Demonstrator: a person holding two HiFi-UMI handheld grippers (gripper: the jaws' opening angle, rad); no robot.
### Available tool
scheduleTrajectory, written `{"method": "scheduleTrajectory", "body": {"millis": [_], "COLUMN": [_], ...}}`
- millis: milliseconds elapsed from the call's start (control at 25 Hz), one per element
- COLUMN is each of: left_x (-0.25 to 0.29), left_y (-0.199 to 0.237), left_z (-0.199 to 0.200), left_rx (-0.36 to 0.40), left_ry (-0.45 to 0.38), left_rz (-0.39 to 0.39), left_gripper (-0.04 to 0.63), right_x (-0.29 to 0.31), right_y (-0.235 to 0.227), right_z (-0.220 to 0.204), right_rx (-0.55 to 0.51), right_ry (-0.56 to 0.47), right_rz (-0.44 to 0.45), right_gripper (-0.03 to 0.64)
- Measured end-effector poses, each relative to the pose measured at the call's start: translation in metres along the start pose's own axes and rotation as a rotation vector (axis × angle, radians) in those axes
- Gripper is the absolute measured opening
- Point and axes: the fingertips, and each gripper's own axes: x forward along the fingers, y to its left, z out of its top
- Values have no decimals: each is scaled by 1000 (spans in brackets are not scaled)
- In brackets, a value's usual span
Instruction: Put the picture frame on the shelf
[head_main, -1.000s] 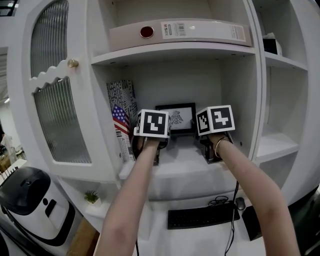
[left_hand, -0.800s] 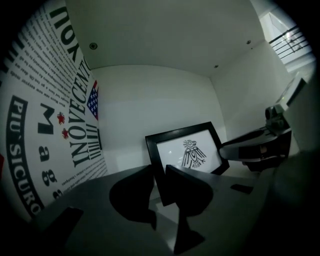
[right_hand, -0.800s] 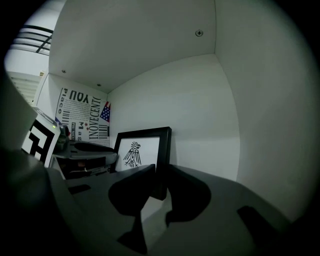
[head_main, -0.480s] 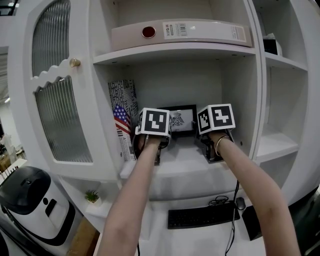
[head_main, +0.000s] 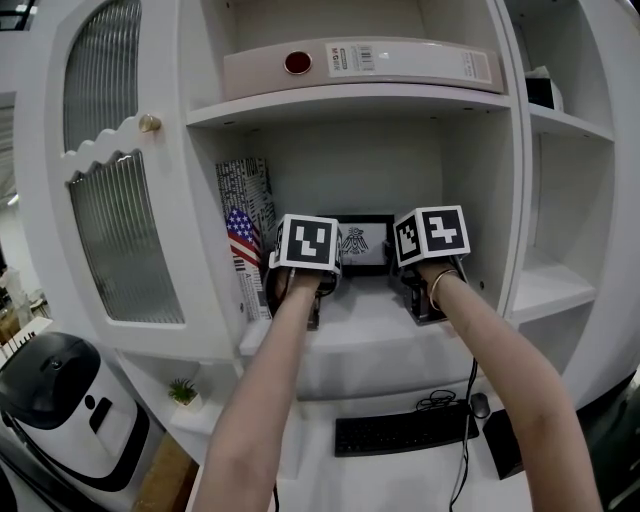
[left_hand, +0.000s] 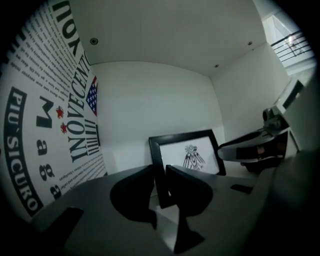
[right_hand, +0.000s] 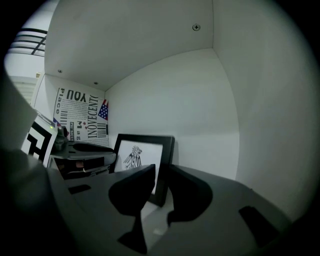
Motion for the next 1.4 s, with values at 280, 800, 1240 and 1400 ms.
{"method": "scheduleTrajectory", "body": {"millis": [280,800,1240,1400], "left_x": [-1,-19,-67,-87], "left_y": [-1,0,-13,-17], "left_z": [1,15,38,41], "left_rx": [-4,86,-6,-12], "left_ry": [-5,-75,-216,-249], "left_rz": [0,76,-24,-39], "left_gripper": [74,74,74,74], "right_x": [-2,-16,-52,-73], "right_y": [0,10,20,25], "right_z": [3,12,23,29], "right_rx": [-8,-36,-64,-61], "right_ry": [-17,-101,-199,-244], "right_rz": [-1,6,-18,-4], "right_gripper": [74,97,98,98]}}
